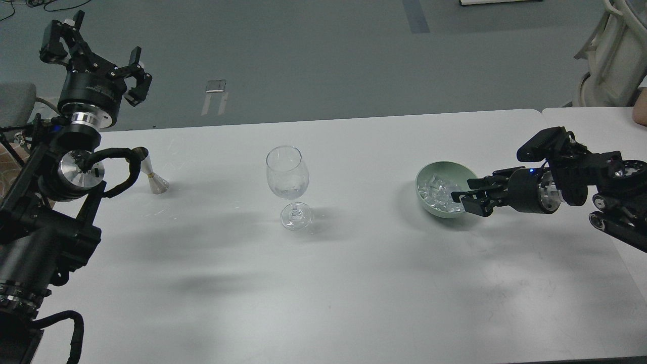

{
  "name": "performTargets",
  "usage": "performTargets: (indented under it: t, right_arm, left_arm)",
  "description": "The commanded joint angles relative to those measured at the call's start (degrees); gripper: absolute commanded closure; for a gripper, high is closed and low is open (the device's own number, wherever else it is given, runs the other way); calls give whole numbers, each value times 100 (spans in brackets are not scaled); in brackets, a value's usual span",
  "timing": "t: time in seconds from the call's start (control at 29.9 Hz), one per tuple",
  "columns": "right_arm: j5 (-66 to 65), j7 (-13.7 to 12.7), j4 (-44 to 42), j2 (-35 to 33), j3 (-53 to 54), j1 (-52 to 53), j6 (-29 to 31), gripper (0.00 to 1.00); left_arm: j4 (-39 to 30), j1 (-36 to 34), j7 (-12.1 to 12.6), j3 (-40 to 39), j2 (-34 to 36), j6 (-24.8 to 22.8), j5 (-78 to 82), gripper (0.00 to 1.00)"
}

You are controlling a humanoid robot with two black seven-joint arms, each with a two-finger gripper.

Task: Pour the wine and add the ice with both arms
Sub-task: 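Pinch an ice cube in the green bowl with the right gripper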

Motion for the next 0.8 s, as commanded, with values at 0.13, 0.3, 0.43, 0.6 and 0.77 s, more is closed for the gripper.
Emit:
performTargets:
  t: [0.13, 0.3, 0.43, 0.6, 0.77]
  right_arm:
    - [-8, 0, 17, 47, -2, 27, -9, 53]
    - [-17, 0, 17, 55, -2, 27, 0, 53]
    - [-25, -87, 8, 64, -19, 1, -9, 53]
    - [-25, -175, -18, 134, -37, 1, -9, 66]
    - [-25, -193, -27, 134, -28, 9, -9, 66]
  left_arm:
    - [4, -9, 0, -2, -101, 12, -9, 2]
    - [4, -18, 0, -10, -110, 12, -9, 2]
    - [4, -9, 9, -2, -110, -14, -18, 2]
    - [4, -9, 9, -2, -136, -15, -18, 2]
    - [4, -9, 9, -2, -162, -15, -18, 2]
